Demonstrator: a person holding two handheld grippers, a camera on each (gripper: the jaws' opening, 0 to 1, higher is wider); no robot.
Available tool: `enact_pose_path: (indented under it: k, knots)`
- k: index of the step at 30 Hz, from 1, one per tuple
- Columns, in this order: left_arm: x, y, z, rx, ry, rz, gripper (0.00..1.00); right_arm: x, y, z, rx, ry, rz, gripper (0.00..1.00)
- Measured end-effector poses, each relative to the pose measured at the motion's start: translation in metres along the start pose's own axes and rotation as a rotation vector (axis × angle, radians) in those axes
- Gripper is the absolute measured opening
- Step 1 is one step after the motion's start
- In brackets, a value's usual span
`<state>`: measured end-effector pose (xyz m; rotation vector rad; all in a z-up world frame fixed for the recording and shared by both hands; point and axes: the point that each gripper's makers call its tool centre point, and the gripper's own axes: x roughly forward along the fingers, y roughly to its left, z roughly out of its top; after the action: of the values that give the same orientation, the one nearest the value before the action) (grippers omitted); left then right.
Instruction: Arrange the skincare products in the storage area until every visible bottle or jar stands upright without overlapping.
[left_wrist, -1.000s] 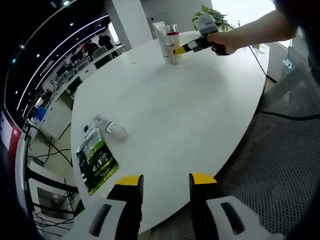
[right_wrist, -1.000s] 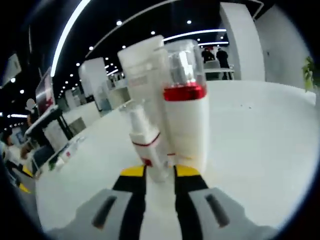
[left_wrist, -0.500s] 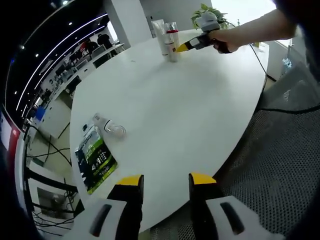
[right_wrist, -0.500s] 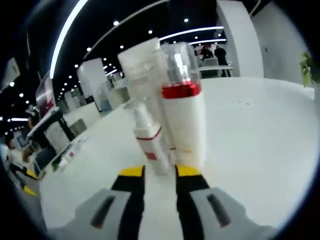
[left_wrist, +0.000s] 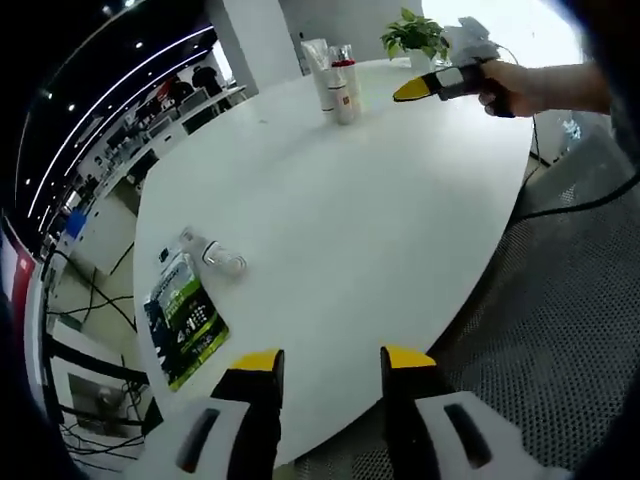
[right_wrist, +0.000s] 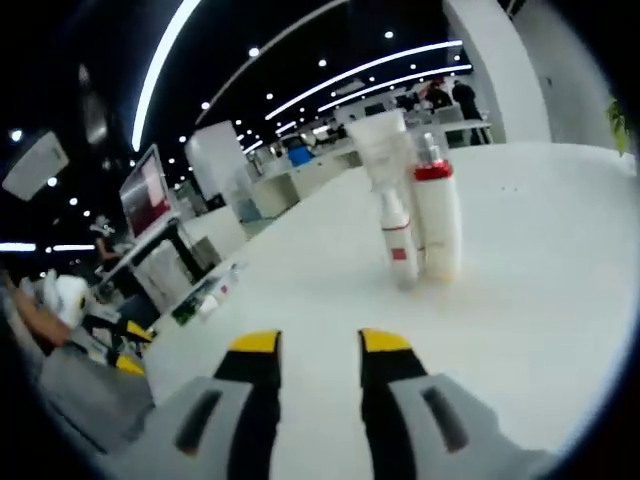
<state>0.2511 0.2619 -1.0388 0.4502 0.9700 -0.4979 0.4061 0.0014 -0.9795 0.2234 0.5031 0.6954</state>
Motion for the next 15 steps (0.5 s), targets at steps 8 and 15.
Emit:
enact_pose_path:
  k: [8, 15]
  knots:
    - [0.009, 0.012, 0.050, -0.189, -0.096, -0.044, 0.53, -0.038, 0.022, 0.005, -0.091, -0.034, 0.035, 0.29]
    - [0.048, 0.075, 0.069, -0.592, -0.079, 0.065, 0.56, -0.052, 0.015, -0.008, -0.079, -0.037, 0.013, 0.29]
